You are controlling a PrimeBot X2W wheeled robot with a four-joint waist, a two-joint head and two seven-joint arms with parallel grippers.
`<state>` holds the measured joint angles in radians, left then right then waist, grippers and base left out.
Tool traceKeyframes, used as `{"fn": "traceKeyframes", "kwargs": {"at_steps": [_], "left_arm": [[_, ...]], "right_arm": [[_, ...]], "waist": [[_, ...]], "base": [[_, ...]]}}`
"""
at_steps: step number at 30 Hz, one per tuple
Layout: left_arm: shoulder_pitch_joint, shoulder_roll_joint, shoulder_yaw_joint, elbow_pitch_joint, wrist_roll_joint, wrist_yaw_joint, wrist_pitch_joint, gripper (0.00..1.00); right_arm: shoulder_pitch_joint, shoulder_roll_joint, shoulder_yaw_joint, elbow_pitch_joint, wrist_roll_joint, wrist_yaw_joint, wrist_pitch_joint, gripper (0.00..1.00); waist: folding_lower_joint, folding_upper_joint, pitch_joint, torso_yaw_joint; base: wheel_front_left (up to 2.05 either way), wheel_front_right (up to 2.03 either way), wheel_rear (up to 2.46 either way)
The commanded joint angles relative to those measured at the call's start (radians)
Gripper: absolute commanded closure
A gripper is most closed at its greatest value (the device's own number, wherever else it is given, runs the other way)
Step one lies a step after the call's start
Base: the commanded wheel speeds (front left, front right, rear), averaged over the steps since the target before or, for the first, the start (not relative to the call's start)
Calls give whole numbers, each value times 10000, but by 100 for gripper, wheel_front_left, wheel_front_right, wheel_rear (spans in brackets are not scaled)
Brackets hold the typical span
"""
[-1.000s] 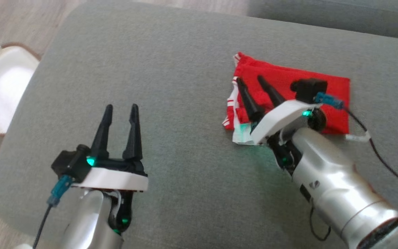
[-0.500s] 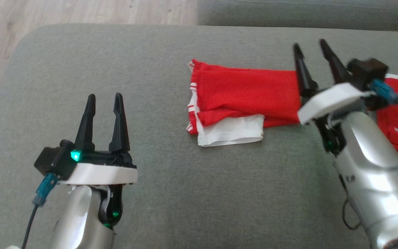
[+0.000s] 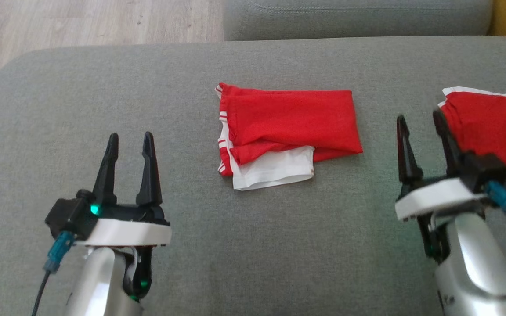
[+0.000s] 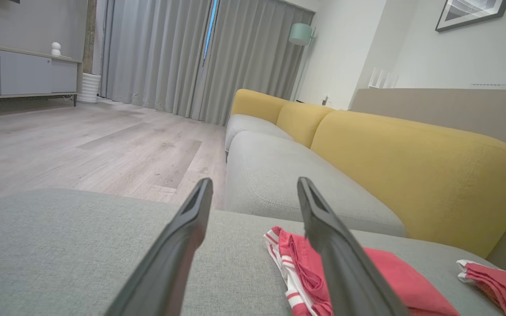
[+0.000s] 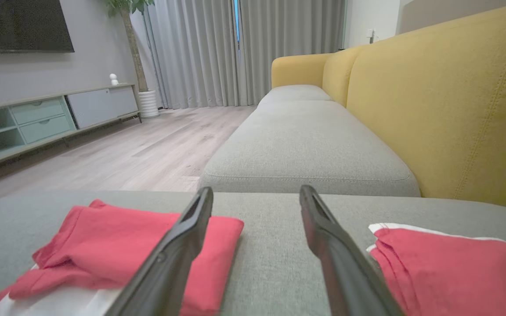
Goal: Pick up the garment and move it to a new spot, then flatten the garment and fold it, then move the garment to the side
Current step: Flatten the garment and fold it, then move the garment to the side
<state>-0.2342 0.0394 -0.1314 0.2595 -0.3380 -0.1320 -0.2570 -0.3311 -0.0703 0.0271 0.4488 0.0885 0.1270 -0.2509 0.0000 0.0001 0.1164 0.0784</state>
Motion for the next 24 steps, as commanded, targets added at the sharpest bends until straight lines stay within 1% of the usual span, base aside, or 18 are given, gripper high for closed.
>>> {"fn": "traceKeyframes", "kwargs": {"at_steps": [1, 5, 10, 17, 24], "left_arm": [[-181, 108, 303, -281, 103, 14, -47, 0], [1, 108, 253, -216, 161, 14, -47, 0], [87, 108, 221, -154, 188, 14, -47, 0], [-9, 108, 128, -178, 156, 14, -47, 0], [-73, 108, -39, -231, 98, 14, -47, 0]], "right_arm": [[-131, 69, 169, -405, -96, 37, -108, 0], [446, 180, -5, -772, -181, 37, -108, 0], [687, 196, 210, -957, 117, 37, -108, 0], [574, 198, 165, -933, 97, 37, -108, 0], [230, 199, 17, -741, -180, 37, -108, 0]], "waist": [[0, -1, -9, -18], [0, -1, -34, -132], [0, -1, -54, -204], [0, -1, -52, -117], [0, -1, 14, 157]], "base": [[0, 0, 0], [0, 0, 0], [0, 0, 0], [0, 0, 0], [0, 0, 0]]}}
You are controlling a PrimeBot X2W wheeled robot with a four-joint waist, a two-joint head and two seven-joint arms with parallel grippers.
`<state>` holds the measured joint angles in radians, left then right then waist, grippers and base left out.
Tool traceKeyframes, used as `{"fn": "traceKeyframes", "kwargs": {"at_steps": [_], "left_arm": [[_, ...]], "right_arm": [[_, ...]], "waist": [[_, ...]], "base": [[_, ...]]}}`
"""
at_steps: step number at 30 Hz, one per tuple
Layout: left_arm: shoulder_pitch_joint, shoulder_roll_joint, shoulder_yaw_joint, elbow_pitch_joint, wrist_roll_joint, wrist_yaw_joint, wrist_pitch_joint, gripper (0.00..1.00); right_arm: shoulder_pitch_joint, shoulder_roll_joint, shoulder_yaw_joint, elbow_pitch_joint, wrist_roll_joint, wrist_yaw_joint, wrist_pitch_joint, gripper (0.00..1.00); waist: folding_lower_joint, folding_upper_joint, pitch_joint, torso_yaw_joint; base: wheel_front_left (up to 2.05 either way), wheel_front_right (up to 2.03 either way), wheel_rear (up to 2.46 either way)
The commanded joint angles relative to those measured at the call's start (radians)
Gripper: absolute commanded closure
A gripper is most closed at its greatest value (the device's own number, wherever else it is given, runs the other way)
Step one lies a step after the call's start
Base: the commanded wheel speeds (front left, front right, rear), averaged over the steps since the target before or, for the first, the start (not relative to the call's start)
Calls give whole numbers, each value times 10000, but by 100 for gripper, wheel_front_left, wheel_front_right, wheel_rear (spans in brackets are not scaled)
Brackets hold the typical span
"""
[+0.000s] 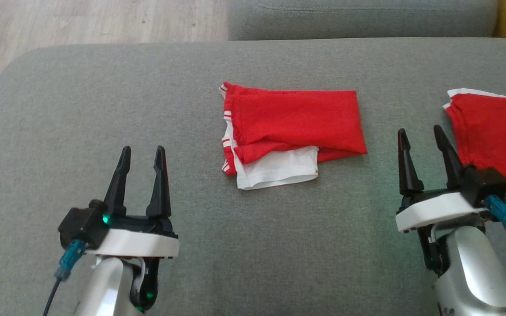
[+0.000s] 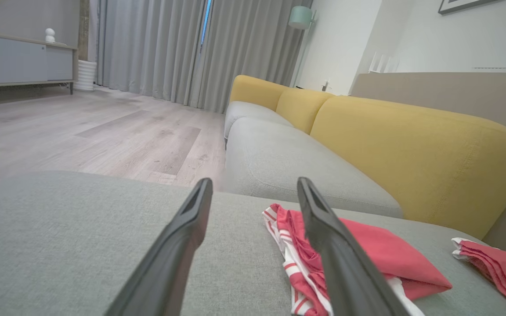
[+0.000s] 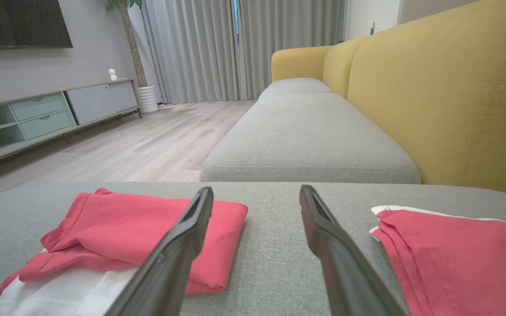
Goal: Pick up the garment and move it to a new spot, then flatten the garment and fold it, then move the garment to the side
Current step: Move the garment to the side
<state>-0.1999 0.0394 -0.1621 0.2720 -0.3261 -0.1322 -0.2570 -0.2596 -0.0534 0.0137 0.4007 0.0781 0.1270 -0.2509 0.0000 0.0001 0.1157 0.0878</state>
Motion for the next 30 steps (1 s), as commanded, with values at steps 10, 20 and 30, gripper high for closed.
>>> {"fn": "traceKeyframes", "kwargs": {"at_steps": [10, 20, 30], "left_arm": [[-739, 108, -147, -459, -217, 15, -47, 0], [-1263, 108, -649, -384, -510, 15, -47, 0], [-1457, 108, -610, -285, -541, 21, -47, 0]], "right_arm": [[-1511, 31, 105, 763, -239, 37, 495, 0], [-3145, 31, -358, 3235, 354, 37, 1715, 0], [-4078, 31, 485, 5387, 740, 37, 1466, 100]], "waist": [[0, -1, 795, 764], [0, -1, 1611, 1450], [0, -1, 1679, 1542]], "base": [[0, 0, 0], [0, 0, 0], [0, 0, 0]]}}
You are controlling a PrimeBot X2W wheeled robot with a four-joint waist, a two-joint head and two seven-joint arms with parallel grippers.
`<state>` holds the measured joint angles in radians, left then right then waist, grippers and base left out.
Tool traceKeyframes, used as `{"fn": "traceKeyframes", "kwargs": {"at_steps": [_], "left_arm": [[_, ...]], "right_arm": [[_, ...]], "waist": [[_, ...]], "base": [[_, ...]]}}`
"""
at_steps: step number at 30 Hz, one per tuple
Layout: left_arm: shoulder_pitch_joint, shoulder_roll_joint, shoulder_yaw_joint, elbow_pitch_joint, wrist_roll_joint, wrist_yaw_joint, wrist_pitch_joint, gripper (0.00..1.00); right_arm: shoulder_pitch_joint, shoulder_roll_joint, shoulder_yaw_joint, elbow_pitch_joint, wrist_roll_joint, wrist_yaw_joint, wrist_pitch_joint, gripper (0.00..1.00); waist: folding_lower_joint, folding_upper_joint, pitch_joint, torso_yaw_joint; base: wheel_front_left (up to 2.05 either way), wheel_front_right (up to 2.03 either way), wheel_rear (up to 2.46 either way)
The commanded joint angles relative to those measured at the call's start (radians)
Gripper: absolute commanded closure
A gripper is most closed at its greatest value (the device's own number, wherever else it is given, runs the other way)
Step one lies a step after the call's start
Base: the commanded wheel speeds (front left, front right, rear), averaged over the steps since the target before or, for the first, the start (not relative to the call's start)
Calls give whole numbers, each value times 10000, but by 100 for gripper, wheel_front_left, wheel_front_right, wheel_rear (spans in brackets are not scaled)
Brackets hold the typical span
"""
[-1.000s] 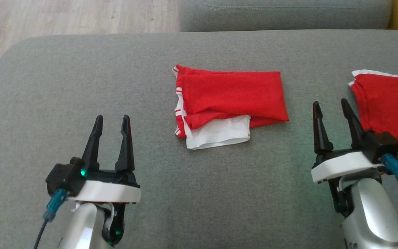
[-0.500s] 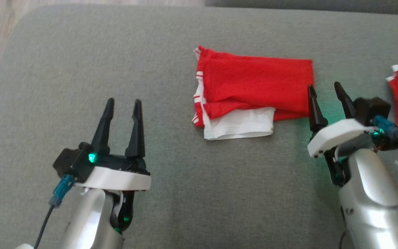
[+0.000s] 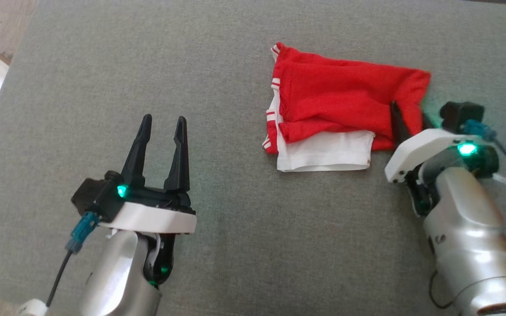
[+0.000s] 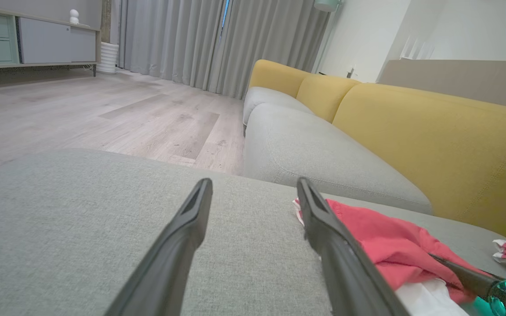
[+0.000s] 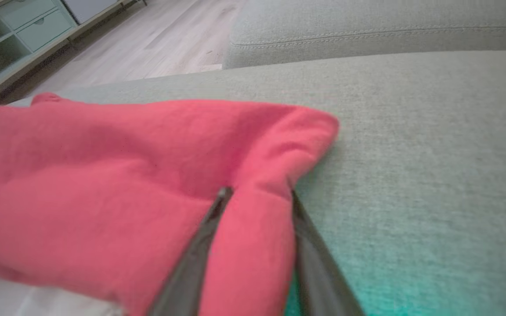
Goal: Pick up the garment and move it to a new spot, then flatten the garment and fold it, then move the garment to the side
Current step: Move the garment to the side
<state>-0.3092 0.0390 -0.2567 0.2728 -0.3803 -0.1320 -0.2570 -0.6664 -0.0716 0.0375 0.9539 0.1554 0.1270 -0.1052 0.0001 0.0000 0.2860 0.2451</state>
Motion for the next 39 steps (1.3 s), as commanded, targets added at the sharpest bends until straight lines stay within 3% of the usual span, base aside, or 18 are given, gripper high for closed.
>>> {"fn": "traceKeyframes", "kwargs": {"at_steps": [1, 9, 15, 21, 26, 31, 39], "left_arm": [[-359, 112, 354, -295, 22, 21, -47, 0], [-458, 112, 223, -454, 90, 20, -47, 0], [-702, 112, -293, -632, -5, 87, -47, 0], [-904, 112, -926, -861, -138, 229, -47, 0], [-1075, 112, -1259, -1012, -217, 339, -47, 0], [-1245, 112, -1364, -1049, -213, 373, -47, 0], [-1489, 112, -1287, -966, -153, 295, -47, 0]], "right_arm": [[-76, 214, 337, -70, -135, 37, -159, 100], [-564, 112, 688, -125, -1767, 37, -1226, 100], [-597, -508, 1138, -875, -2478, 37, -1440, 100], [-627, -1648, 1821, -1825, -2333, 37, -1167, 100], [-559, -3059, 2231, -2785, -1668, 37, -436, 100], [-294, -4467, 2246, -3576, -925, 37, 199, 100], [120, -5649, 1624, -3902, -431, 37, 778, 100]], "waist": [[-1, 0, -53, -94], [-1, 0, -329, -910], [-1, 0, -528, -1693], [-1, 0, -568, -2506], [-1, 0, -367, -2936], [-1, 0, -11, -3115], [-1, 0, 513, -3068]], "base": [[0, 0, 0], [0, 0, 0], [0, 0, 0], [0, 0, 0], [0, 0, 0], [0, 0, 0], [0, 0, 0]]}}
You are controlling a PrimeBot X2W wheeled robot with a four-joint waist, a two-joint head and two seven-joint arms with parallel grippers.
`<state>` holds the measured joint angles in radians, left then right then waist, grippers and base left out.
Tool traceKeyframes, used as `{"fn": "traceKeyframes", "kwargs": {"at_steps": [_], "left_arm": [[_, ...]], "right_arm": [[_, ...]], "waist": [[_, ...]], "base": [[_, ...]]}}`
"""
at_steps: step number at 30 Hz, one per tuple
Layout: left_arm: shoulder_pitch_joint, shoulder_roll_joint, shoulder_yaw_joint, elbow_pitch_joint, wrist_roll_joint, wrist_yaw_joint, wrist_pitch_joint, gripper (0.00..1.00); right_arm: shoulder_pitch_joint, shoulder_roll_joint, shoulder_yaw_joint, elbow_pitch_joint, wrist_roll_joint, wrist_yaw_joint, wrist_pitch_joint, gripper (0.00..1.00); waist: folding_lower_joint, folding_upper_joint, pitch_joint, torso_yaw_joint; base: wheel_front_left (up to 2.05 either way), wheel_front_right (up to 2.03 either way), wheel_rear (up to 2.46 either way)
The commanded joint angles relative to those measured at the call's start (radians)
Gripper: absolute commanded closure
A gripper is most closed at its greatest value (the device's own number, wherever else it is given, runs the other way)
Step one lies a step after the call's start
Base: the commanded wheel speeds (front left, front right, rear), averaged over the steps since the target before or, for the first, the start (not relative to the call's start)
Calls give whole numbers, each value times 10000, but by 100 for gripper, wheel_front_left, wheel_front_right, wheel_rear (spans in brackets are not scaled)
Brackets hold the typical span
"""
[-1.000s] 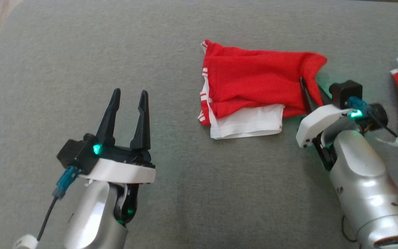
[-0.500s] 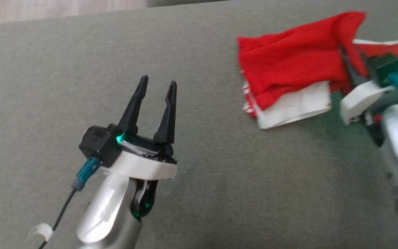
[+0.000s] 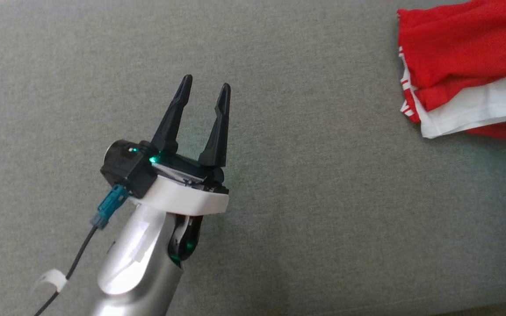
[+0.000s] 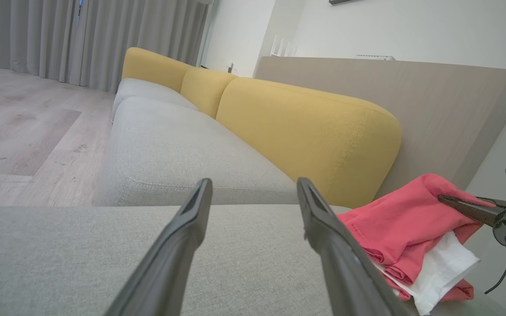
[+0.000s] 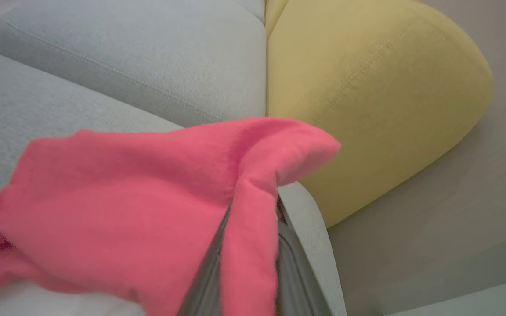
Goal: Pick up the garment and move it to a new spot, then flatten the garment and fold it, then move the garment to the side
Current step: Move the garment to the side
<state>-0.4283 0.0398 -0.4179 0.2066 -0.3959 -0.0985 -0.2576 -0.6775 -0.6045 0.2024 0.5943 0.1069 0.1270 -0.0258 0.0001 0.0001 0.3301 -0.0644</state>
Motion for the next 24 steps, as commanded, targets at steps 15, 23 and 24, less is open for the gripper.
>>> {"fn": "traceKeyframes", "kwargs": {"at_steps": [15, 23, 24], "left_arm": [[-440, 104, 566, -19, 192, -204, -42, 0], [-30, 104, 1161, 52, 274, -225, -42, 0], [49, 104, 1291, 48, 303, -214, -42, 0]], "right_arm": [[719, -16, -1577, 285, -572, 37, 239, 0], [561, 1071, -2005, -496, -765, 37, -170, 0], [555, 1248, -2040, -646, -777, 37, -201, 0]], "waist": [[-1, -1, 284, 234], [-1, -1, -562, 308], [-1, -1, -686, 320]], "base": [[0, 0, 0], [0, 0, 0], [0, 0, 0]]}}
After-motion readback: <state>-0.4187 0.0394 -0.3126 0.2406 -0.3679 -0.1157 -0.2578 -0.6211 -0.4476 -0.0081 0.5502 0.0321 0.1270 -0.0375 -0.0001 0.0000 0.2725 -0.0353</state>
